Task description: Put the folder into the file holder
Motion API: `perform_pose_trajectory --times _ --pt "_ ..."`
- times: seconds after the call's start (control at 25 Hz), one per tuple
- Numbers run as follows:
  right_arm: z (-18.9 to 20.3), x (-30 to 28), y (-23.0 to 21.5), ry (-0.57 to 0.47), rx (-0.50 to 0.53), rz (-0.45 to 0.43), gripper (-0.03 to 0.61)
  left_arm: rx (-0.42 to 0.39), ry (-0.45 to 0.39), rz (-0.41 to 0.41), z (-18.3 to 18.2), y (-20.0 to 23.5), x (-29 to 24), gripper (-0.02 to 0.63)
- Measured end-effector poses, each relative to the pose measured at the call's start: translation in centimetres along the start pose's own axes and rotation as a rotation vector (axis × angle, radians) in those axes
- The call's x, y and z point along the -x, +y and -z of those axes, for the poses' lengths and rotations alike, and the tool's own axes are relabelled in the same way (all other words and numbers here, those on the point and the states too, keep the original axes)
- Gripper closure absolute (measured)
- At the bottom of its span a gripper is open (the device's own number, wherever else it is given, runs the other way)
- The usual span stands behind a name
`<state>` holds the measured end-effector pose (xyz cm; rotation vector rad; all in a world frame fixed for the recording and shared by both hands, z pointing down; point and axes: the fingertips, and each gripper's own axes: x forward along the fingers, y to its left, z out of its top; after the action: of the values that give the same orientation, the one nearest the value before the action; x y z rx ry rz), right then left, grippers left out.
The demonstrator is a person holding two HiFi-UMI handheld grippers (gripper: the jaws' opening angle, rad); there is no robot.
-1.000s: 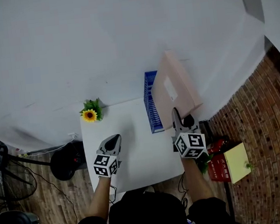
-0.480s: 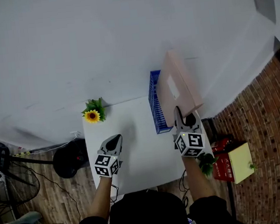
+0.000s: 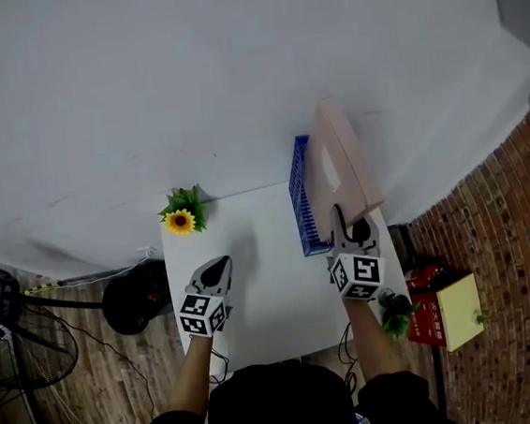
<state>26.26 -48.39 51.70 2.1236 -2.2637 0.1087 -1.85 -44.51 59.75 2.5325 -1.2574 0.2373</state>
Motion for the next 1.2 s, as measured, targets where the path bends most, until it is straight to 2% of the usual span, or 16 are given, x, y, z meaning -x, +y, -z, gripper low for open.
perform_pose_trajectory --times 0.6,1.2 --pt "4.2 -1.2 1.0 0.054 0.007 0.014 0.405 0.014 0.027 -0.019 1.0 2.1 0.6 0.591" --pt "9.5 -1.7 1.6 0.167 0.022 0.023 0.394 0.024 0.03 -0.05 1.4 2.7 0.9 0.591"
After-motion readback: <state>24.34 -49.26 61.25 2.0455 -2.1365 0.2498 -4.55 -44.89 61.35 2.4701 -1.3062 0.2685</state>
